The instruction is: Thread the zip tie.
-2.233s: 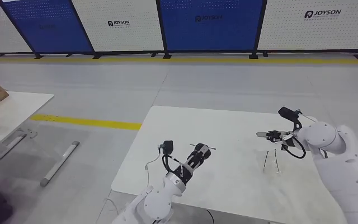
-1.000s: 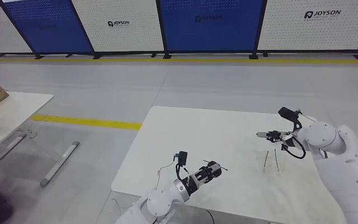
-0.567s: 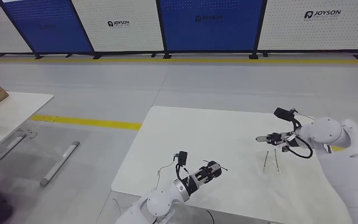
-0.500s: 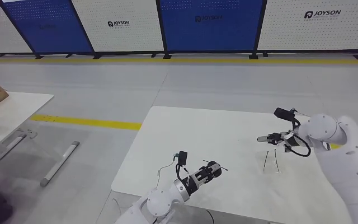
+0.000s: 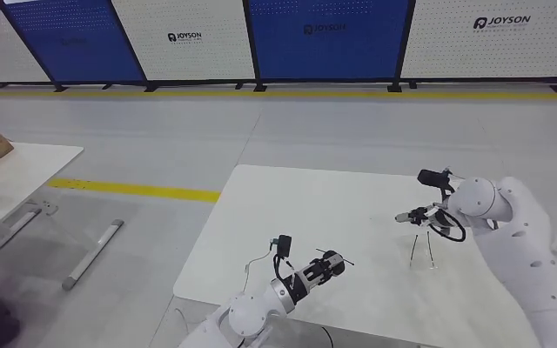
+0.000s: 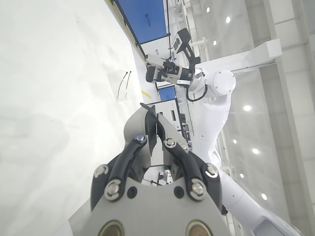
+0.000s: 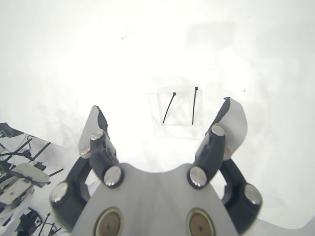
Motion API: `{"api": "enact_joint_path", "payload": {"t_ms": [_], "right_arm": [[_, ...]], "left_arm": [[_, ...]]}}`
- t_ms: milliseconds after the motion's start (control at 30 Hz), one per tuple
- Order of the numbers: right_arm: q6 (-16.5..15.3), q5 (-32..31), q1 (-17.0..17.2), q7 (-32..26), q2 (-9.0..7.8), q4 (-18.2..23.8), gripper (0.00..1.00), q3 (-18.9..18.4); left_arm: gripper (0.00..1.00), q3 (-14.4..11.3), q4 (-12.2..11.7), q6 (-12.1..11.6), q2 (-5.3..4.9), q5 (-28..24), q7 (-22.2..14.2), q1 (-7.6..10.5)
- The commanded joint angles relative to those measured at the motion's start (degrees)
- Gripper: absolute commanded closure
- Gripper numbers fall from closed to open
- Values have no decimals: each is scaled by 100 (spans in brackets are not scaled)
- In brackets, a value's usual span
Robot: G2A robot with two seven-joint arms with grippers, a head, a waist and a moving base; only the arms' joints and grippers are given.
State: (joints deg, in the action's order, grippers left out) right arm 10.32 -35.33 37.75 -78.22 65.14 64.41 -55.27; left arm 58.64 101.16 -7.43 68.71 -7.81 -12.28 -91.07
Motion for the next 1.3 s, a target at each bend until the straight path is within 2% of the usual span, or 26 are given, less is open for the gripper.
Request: {"api": "enact_joint_path", "payload": {"t_ms": [0, 133, 233, 333, 600, 667, 767, 867, 1000, 1267], "right_arm": [[-738, 70, 26, -142, -81, -53, 0, -131], [-916, -446, 236, -75, -181, 358, 0, -164], [-1093, -609, 378, -142, -241, 599, 0, -216], [-1472, -529, 435, -142, -295, 668, 0, -188], [-1472, -529, 435, -142, -295, 668, 0, -188], [-1559, -361, 528, -126, -299, 665, 0, -206], [-1469, -14, 510, -142, -318, 567, 0, -219], [-1648, 306, 504, -142, -383, 627, 0, -97], [-1561, 656, 439, -142, -555, 654, 0, 300], [-1558, 713, 429, -142, -569, 635, 0, 352]], "left_arm": [[100, 0, 0, 0, 0, 0, 0, 0], [100, 0, 0, 0, 0, 0, 0, 0], [100, 0, 0, 0, 0, 0, 0, 0], [100, 0, 0, 0, 0, 0, 0, 0], [100, 0, 0, 0, 0, 0, 0, 0], [100, 0, 0, 0, 0, 0, 0, 0], [100, 0, 0, 0, 0, 0, 0, 0], [100, 0, 0, 0, 0, 0, 0, 0], [100, 0, 0, 0, 0, 0, 0, 0], [100, 0, 0, 0, 0, 0, 0, 0]]}}
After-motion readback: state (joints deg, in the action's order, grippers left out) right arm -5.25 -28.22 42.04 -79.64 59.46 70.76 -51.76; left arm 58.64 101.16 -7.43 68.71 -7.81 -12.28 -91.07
